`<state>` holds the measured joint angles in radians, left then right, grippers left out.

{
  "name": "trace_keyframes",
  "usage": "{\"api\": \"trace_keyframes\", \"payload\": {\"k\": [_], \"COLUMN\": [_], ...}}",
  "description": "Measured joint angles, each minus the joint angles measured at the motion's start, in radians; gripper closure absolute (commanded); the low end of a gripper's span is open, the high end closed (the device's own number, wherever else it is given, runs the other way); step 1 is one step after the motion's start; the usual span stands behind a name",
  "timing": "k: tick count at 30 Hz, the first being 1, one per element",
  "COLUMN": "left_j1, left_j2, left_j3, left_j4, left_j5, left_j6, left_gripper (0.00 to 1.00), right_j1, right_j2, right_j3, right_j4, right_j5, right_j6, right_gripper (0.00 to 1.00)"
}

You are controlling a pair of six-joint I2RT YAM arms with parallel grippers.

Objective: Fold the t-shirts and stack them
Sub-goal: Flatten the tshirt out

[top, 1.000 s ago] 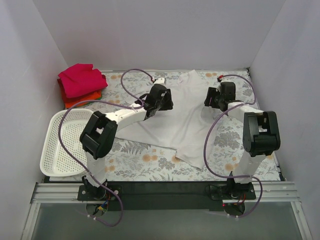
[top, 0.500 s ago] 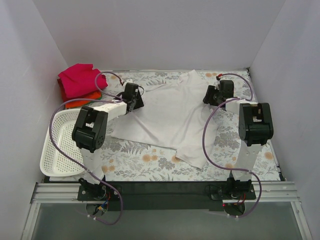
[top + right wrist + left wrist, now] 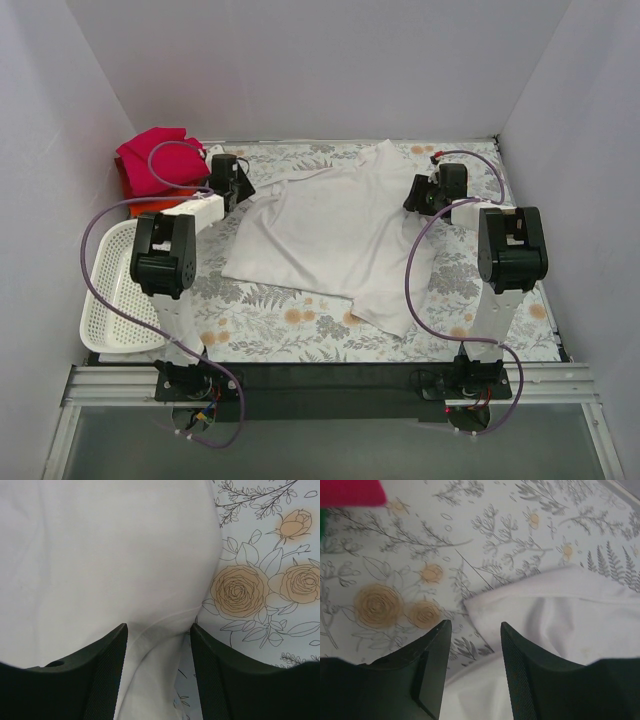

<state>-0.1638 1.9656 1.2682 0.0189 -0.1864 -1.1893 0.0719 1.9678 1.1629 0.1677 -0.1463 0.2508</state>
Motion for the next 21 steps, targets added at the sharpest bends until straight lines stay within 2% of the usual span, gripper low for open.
{"api": "trace_keyframes", "payload": {"k": [5,21], "left_j1": [0.053,0.044], "left_j2": [0.05,0.12], "left_j3": [0.035,0.088], "left_j4": [0.001,0.003], "left_j5": [0.007,0.081], "left_j6": [-0.005,-0.005], "left_gripper": [0.58,0.6], "right_j1": [0.0,0.0], "right_j2": [0.0,0.0], "right_j3": [0.0,0.0], "right_j4": [0.0,0.0], "right_j5": [-0.008,-0.016], "right_j6": [0.0,0.0], "right_gripper": [0.52,0.52]}}
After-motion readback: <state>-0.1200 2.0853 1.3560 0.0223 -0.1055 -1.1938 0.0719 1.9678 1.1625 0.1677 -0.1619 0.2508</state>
